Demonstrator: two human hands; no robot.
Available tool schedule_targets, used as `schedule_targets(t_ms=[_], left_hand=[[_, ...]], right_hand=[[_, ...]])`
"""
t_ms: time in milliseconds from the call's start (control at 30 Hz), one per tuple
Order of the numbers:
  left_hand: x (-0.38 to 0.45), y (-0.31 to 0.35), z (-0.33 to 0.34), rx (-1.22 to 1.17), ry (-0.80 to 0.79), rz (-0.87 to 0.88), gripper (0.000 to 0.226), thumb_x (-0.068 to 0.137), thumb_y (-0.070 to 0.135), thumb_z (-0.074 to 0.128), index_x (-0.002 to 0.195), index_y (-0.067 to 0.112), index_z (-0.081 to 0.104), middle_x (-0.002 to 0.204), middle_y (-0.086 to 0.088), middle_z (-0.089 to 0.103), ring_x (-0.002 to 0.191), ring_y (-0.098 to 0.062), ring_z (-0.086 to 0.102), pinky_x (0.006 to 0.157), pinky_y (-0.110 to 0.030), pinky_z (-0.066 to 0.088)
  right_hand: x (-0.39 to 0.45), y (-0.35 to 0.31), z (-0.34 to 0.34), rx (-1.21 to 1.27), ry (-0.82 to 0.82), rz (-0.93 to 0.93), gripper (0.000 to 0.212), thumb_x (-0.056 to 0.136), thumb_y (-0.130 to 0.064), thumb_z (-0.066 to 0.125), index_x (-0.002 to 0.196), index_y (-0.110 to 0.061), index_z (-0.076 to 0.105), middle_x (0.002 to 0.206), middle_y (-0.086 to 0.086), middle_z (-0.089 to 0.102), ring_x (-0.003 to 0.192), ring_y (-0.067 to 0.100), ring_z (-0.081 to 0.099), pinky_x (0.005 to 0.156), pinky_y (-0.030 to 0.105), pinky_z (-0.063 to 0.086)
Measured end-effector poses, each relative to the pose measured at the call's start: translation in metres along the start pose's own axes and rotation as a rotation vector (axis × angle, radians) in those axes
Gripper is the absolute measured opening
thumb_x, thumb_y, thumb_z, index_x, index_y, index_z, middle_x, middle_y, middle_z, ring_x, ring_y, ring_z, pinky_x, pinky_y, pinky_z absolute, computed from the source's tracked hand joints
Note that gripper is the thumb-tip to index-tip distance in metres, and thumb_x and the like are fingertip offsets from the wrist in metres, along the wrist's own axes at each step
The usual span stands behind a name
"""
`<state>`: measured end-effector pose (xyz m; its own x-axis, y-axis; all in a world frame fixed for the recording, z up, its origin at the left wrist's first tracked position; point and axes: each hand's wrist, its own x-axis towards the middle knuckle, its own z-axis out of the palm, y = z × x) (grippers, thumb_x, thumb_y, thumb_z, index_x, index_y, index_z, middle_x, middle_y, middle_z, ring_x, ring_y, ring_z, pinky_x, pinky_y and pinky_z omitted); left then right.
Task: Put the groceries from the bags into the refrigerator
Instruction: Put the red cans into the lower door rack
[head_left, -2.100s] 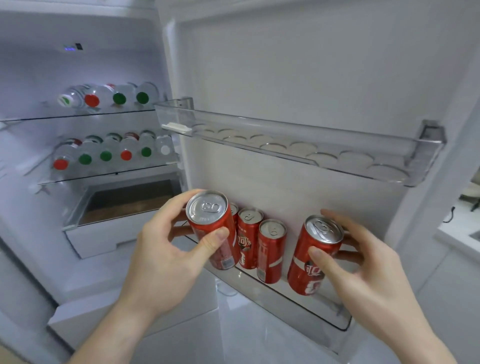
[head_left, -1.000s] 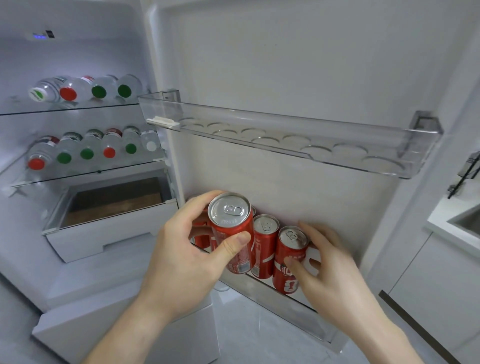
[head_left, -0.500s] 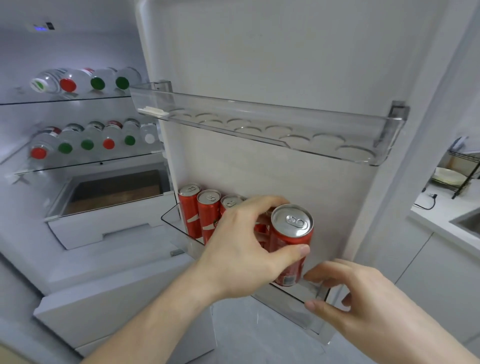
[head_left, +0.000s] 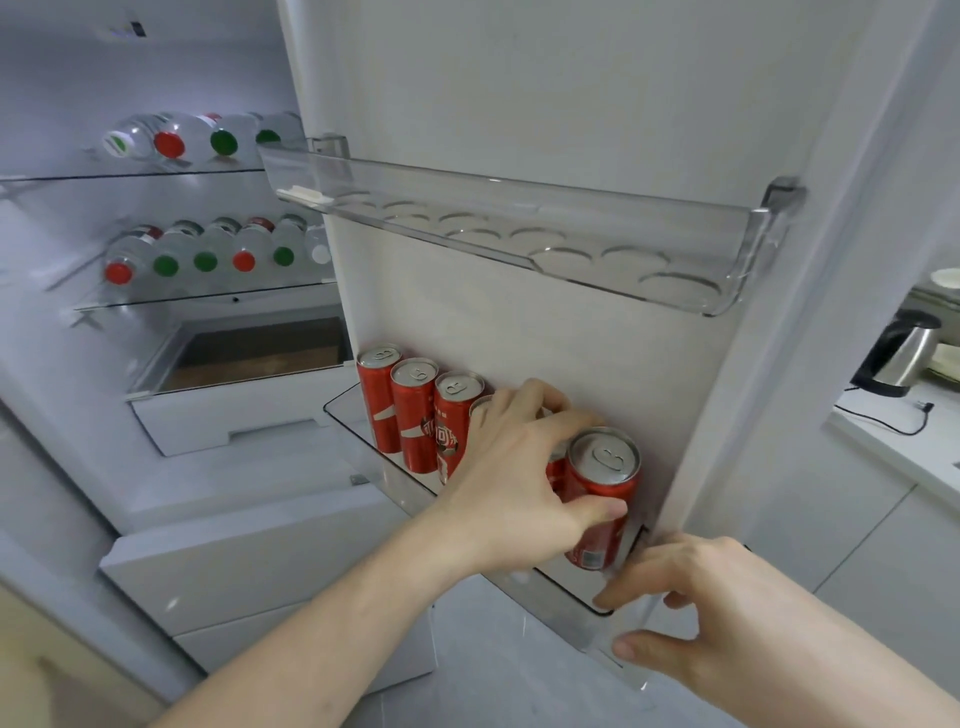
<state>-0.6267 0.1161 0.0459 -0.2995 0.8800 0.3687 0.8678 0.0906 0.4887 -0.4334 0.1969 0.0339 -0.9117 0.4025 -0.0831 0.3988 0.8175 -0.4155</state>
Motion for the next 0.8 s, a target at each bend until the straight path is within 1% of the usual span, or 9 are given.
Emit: schedule_targets(t_ms=[100, 233, 400, 567, 600, 667, 733, 800], left_hand=[[0.005, 0.000, 0.011, 0.071, 0.002, -0.001, 0.058, 0.069, 0.061, 0.076, 0.122, 0.044, 0.060, 0.112, 0.019, 0.039, 0.105, -0.007, 0.030, 0.103, -0.034, 0.030], [0.009, -0.001, 0.022, 0.151, -0.026, -0.024, 0.063, 0.068, 0.067, 0.072, 0.125, 0.043, 0.059, 0.114, 0.019, 0.038, 0.114, -0.011, 0.032, 0.108, -0.039, 0.028], [0.011, 0.001, 0.028, 0.214, -0.001, -0.033, 0.062, 0.067, 0.069, 0.070, 0.123, 0.044, 0.060, 0.118, 0.015, 0.040, 0.115, -0.014, 0.033, 0.108, -0.040, 0.027], [0.014, 0.007, 0.023, 0.253, -0.018, -0.056, 0.060, 0.063, 0.072, 0.073, 0.115, 0.042, 0.064, 0.120, 0.011, 0.040, 0.113, -0.015, 0.032, 0.105, -0.039, 0.031], [0.014, 0.008, 0.021, 0.252, -0.024, -0.060, 0.062, 0.062, 0.073, 0.074, 0.116, 0.042, 0.065, 0.121, 0.011, 0.040, 0.113, -0.015, 0.031, 0.105, -0.038, 0.031], [0.010, 0.008, 0.012, 0.257, -0.036, -0.081, 0.071, 0.062, 0.075, 0.075, 0.124, 0.042, 0.062, 0.124, 0.012, 0.039, 0.116, -0.014, 0.030, 0.105, -0.033, 0.028], [-0.001, 0.005, -0.003, 0.258, 0.009, -0.123, 0.075, 0.066, 0.072, 0.074, 0.132, 0.041, 0.058, 0.127, 0.014, 0.039, 0.121, -0.012, 0.029, 0.106, -0.032, 0.026], [-0.025, 0.000, -0.022, 0.239, 0.137, -0.180, 0.065, 0.073, 0.063, 0.074, 0.131, 0.040, 0.057, 0.126, 0.016, 0.041, 0.125, -0.011, 0.031, 0.107, -0.035, 0.028]], right_hand=[[-0.001, 0.006, -0.002, -0.020, -0.015, -0.059, 0.035, 0.078, -0.066, 0.073, 0.112, -0.063, 0.064, 0.113, -0.037, 0.061, 0.115, -0.015, 0.048, 0.095, 0.011, 0.044], [0.000, 0.011, -0.002, -0.046, -0.032, -0.110, 0.039, 0.081, -0.066, 0.071, 0.119, -0.061, 0.063, 0.119, -0.039, 0.059, 0.121, -0.015, 0.044, 0.096, 0.010, 0.041], [0.002, 0.013, -0.005, -0.108, -0.050, -0.168, 0.042, 0.085, -0.065, 0.067, 0.126, -0.057, 0.062, 0.124, -0.037, 0.057, 0.125, -0.012, 0.040, 0.101, 0.012, 0.038], [0.001, 0.014, -0.005, -0.147, -0.051, -0.186, 0.047, 0.085, -0.065, 0.067, 0.130, -0.056, 0.058, 0.126, -0.038, 0.054, 0.126, -0.013, 0.039, 0.103, 0.013, 0.039], [0.000, 0.013, -0.005, -0.152, -0.050, -0.191, 0.048, 0.085, -0.066, 0.067, 0.132, -0.056, 0.057, 0.127, -0.038, 0.053, 0.126, -0.013, 0.038, 0.103, 0.014, 0.040], [0.000, 0.010, -0.005, -0.153, -0.046, -0.200, 0.050, 0.085, -0.067, 0.066, 0.133, -0.057, 0.054, 0.128, -0.039, 0.052, 0.125, -0.013, 0.039, 0.100, 0.014, 0.041], [0.001, 0.005, -0.005, -0.144, -0.040, -0.224, 0.053, 0.085, -0.068, 0.065, 0.135, -0.058, 0.050, 0.127, -0.038, 0.053, 0.117, -0.014, 0.042, 0.097, 0.014, 0.043], [0.004, -0.003, -0.003, -0.134, -0.029, -0.268, 0.056, 0.086, -0.069, 0.063, 0.138, -0.060, 0.046, 0.126, -0.039, 0.052, 0.111, -0.017, 0.043, 0.097, 0.013, 0.043]])
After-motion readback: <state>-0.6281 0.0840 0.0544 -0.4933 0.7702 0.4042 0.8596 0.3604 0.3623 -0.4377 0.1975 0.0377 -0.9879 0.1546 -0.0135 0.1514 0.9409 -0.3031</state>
